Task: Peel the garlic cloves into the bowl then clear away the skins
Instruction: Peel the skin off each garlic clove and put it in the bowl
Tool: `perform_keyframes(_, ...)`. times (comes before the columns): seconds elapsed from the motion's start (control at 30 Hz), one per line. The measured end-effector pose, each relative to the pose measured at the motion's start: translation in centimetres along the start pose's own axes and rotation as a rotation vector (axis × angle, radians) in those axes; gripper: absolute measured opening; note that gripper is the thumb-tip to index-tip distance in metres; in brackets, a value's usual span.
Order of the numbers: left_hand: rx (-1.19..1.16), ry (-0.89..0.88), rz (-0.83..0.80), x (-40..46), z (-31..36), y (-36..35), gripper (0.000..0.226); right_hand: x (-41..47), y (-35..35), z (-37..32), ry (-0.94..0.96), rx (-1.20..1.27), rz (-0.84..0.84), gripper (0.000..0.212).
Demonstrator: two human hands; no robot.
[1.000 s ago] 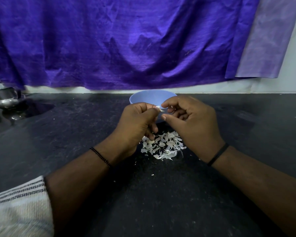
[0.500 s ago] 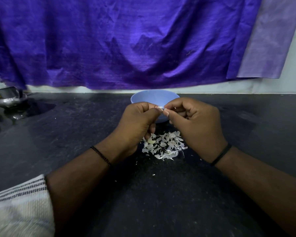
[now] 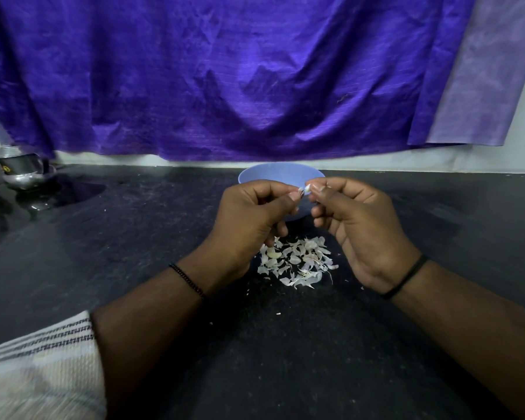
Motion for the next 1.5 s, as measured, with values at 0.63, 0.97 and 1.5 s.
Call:
perform_keyframes(0.63,0.726,-0.396,0.131,0.0,-0.2,0.1,0.007,-0.3,-0.4,0.4,-0.13,-0.041,0.02,0.008)
perform_keyframes(0.97,1.066,-0.599,0.037,0.4,0.4,0.4,0.011,-0.7,-1.1,0.0,-0.218,0.032,0.108,0.009)
perform_keyframes(1.5,1.164,-0.587,0.048,0.6,0.5,-0.1,0.021,-0.8,-1.5,-0.3,-0.195,-0.057,0.103,0.014)
Point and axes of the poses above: each hand's wrist, its own x-axis towards the middle knuckle, its own y-axis out of the back of the hand, z = x × y, the point moved 1 cm from there along x, towards the middle knuckle, and after that the axes turned 13 degrees about -z, right-handed, at the moved point
